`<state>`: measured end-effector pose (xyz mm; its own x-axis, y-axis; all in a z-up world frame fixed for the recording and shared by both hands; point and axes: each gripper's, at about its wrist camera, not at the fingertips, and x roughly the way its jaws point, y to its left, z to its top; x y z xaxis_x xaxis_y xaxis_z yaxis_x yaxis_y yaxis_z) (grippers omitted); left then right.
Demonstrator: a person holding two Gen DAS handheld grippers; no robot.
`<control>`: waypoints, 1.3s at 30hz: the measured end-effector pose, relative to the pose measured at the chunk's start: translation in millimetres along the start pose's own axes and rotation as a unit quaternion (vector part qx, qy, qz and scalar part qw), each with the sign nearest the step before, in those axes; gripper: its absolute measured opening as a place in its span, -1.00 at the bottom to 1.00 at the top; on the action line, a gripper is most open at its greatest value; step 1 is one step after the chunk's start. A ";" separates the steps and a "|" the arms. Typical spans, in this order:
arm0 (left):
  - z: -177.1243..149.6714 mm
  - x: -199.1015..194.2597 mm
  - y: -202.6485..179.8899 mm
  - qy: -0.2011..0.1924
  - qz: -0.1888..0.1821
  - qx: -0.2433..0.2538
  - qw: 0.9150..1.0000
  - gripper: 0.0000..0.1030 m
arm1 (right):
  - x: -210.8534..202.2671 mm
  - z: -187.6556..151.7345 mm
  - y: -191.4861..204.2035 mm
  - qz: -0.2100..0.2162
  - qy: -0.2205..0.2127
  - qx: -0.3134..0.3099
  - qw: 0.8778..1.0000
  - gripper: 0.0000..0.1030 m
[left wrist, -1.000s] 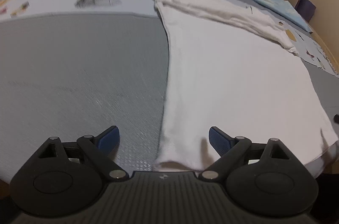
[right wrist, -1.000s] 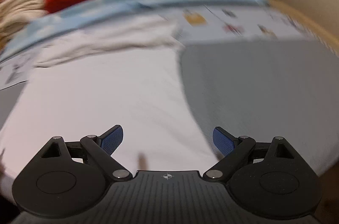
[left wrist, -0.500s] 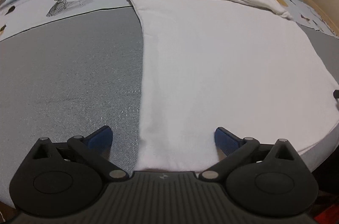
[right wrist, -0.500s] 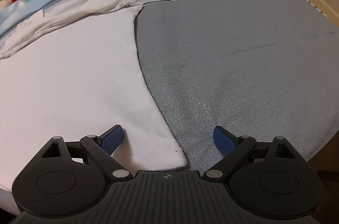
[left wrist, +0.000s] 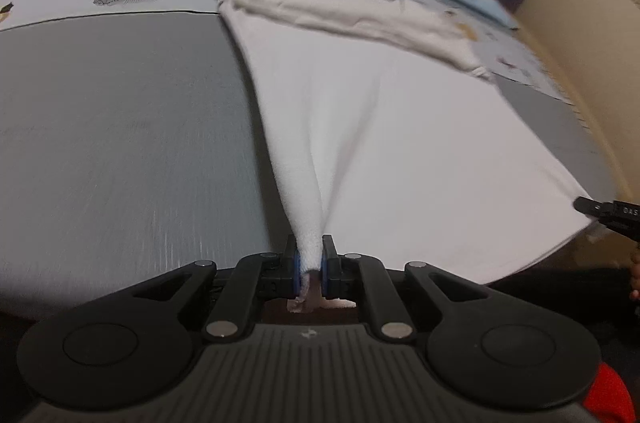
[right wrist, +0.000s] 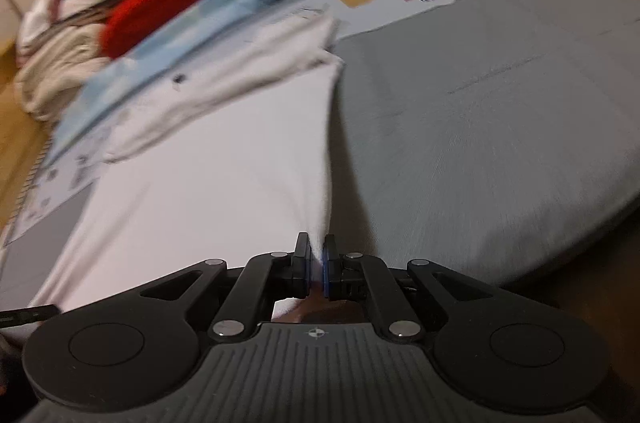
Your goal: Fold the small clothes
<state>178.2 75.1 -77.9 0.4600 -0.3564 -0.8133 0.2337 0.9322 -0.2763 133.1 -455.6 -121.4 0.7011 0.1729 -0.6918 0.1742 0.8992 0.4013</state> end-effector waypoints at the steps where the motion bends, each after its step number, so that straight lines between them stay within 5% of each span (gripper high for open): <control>1: -9.6 -12.0 0.5 0.003 -0.008 -0.003 1.000 -0.81 | -15.6 -6.7 2.1 0.004 0.000 -0.004 1.000 -0.90; 6: -56.2 -61.4 -0.9 0.019 -0.036 -0.018 0.999 -0.81 | -79.9 -37.9 -9.1 0.024 0.012 0.031 0.999 -0.90; 10: -50.1 -75.9 0.5 0.031 -0.049 -0.045 0.997 -0.81 | -100.2 -31.0 -5.0 0.031 0.011 0.053 0.998 -0.90; 15: 42.3 -74.6 9.9 -0.014 -0.063 -0.056 0.996 -0.81 | -61.5 55.3 27.4 0.037 -0.020 0.017 0.999 -0.90; 20: 182.6 -11.0 32.2 -0.050 -0.015 -0.087 0.995 -0.76 | 44.2 175.6 60.0 -0.009 -0.062 0.009 0.998 -0.90; 22: 233.6 40.1 47.6 -0.051 0.031 -0.112 0.992 -0.38 | 106.8 214.3 62.2 -0.012 -0.057 0.029 0.998 -0.84; 23: 252.4 63.9 58.2 -0.051 0.070 -0.131 0.988 0.21 | 134.3 225.9 58.8 -0.017 -0.052 0.053 0.997 -0.75; 24: 265.7 82.5 69.1 -0.053 0.118 -0.155 0.980 0.48 | 157.6 233.2 53.4 -0.036 -0.050 0.087 0.994 -0.48; 25: 272.5 93.3 77.9 -0.054 0.141 -0.178 0.972 0.51 | 167.9 233.1 47.4 -0.044 -0.058 0.119 0.990 -0.19; 28: 264.8 103.5 96.1 -0.079 0.073 -0.210 0.972 0.69 | 173.1 215.6 23.7 0.014 -0.107 0.178 0.978 0.00; 30: 252.2 107.4 101.5 -0.104 0.041 -0.207 0.972 0.70 | 175.9 208.9 13.6 0.004 -0.112 0.167 0.980 0.01; 34: 250.0 121.2 98.1 -0.079 0.027 -0.178 0.980 0.70 | 188.7 213.0 10.1 -0.039 -0.115 0.087 0.989 0.01; 39: 247.7 128.3 85.0 -0.080 0.024 -0.118 0.990 0.70 | 232.4 212.9 13.9 -0.014 -0.063 0.048 0.997 -0.02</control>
<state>469.3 93.0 -78.9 0.5995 -0.2997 -0.7422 0.0111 0.9303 -0.3667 445.7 -488.5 -148.7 0.7750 0.0903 -0.6255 0.2569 0.8593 0.4423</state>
